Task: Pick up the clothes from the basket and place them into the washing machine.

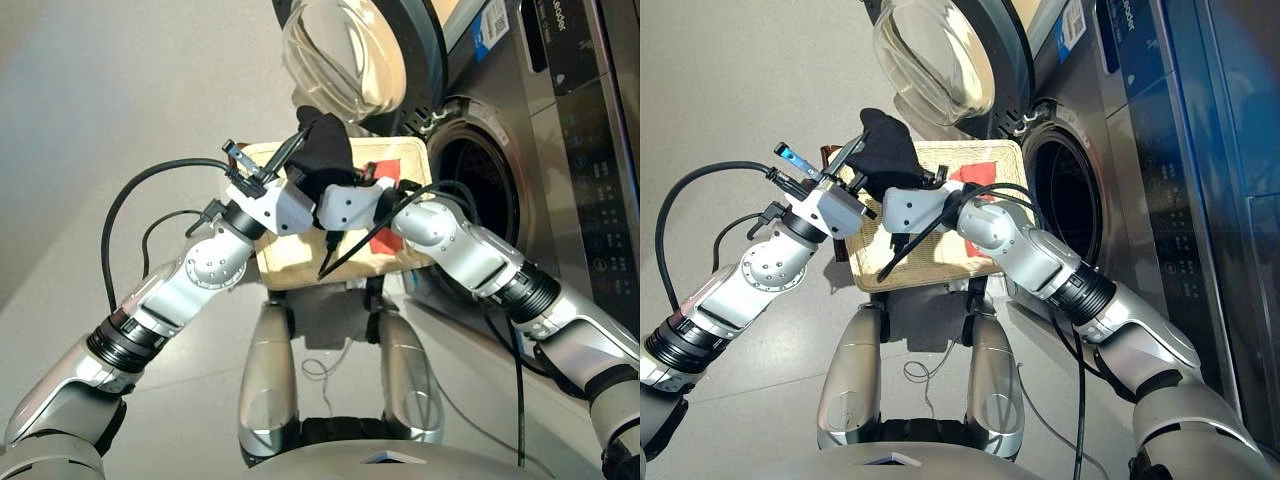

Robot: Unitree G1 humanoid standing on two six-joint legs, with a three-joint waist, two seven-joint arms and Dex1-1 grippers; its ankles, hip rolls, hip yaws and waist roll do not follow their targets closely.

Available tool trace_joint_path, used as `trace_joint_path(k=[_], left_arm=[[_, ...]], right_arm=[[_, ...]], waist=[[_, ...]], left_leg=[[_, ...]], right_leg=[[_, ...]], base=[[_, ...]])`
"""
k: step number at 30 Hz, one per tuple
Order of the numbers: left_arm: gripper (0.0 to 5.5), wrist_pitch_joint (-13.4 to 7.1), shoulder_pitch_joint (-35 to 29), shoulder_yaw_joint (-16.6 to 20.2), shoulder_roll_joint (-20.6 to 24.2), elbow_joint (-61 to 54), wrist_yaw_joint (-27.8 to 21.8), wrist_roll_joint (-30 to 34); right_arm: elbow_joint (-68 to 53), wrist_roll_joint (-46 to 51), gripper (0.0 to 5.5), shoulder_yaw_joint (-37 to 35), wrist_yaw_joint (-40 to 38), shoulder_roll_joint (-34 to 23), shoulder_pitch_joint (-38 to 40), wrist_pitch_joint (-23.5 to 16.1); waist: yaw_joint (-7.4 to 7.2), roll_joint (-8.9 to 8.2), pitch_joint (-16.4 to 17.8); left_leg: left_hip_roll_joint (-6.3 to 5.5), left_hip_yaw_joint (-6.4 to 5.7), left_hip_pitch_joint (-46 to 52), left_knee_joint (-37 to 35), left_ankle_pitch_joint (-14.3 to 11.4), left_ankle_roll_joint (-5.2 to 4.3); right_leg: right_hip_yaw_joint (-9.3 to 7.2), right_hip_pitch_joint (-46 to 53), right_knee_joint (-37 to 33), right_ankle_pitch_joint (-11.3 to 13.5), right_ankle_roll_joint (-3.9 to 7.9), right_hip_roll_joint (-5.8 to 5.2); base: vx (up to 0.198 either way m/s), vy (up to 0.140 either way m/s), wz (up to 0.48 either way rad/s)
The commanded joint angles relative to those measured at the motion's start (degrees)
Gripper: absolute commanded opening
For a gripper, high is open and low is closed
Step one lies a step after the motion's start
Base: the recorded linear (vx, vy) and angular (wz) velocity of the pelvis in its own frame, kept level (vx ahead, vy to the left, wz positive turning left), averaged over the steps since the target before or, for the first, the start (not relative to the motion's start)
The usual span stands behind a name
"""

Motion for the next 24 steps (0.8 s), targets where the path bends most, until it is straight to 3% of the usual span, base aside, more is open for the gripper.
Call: trace_joint_path(k=[1,3,4,5,7,12,18,24], left_arm=[[0.00,-4.5,-2.1,1.7,-1.9,-10.1,5.0,1.3],[0.00,-4.7,-0.9,2.2,-1.4,-10.3,6.8,1.8],[1.53,-4.7,-0.6,2.1,-1.0,-10.3,7.3,1.9],[2.14,-4.8,-0.1,2.3,-0.7,-10.6,8.3,2.4],[5.50,-5.1,0.7,2.4,-0.2,-10.8,10.3,2.7],[5.50,-5.2,1.0,1.4,-0.3,-11.2,14.0,2.9],[5.50,-6.1,0.1,-0.9,-2.2,-10.2,16.9,0.6],[5.50,-6.7,1.0,-0.5,-6.4,-10.0,18.0,-4.4]], right_arm=[[-5.0,-0.8,0.00,-5.8,-6.9,-0.9,2.3,-5.2],[-3.6,-1.2,0.00,-8.4,-11.9,-1.0,6.6,-6.5],[-3.0,-2.5,0.00,-8.6,-13.0,-1.3,7.2,-6.9],[-1.9,-3.9,0.00,-9.7,-15.4,-1.1,9.3,-7.2],[0.2,-7.2,0.00,-11.0,-20.0,-0.7,12.1,-7.3],[6.6,-7.9,0.00,-13.0,-28.9,2.6,15.6,-7.4],[18.4,3.0,0.00,-12.8,-37.0,9.2,15.7,-11.4],[30.0,18.0,0.00,-15.3,-40.6,14.7,16.1,-15.8]], waist=[[0.12,2.02,-0.8],[-0.17,2.04,-0.7],[-0.01,2.11,-0.8],[-0.11,2.16,-0.8],[-0.20,2.25,-0.8],[-0.31,2.40,-0.7],[0.12,3.09,-0.7],[0.50,3.62,-0.7]], left_leg=[[-2.75,1.39,2.1,-4.4,3.3,1.14],[-2.75,1.38,2.0,-4.2,3.3,1.18],[-2.79,1.30,2.0,-4.2,3.2,1.20],[-2.81,1.31,2.0,-4.2,3.2,1.20],[-2.84,1.28,1.9,-4.0,3.2,1.26],[-2.98,1.29,1.6,-3.6,3.0,1.42],[-3.07,1.14,1.3,-3.1,3.0,1.40],[-3.22,0.99,0.6,-2.3,2.9,1.22]], right_leg=[[2.41,-0.7,9.3,-7.5,2.27,-2.06],[2.36,-0.8,9.3,-7.5,2.40,-2.15],[2.31,-0.8,9.4,-7.6,2.46,-2.17],[2.28,-0.8,9.4,-7.6,2.50,-2.14],[2.28,-0.9,9.6,-7.6,2.60,-2.16],[2.34,-1.1,9.9,-7.6,2.68,-2.16],[2.36,-1.2,10.2,-7.6,2.82,-2.37],[2.13,-1.8,11.0,-7.8,2.72,-2.68]], base=[[0.000,0.000,0.000],[0.000,0.000,0.000],[0.000,0.000,0.000],[0.000,0.000,0.000],[0.000,0.000,0.000],[0.000,0.000,0.000],[0.000,0.000,0.000],[0.000,0.000,0.000]])
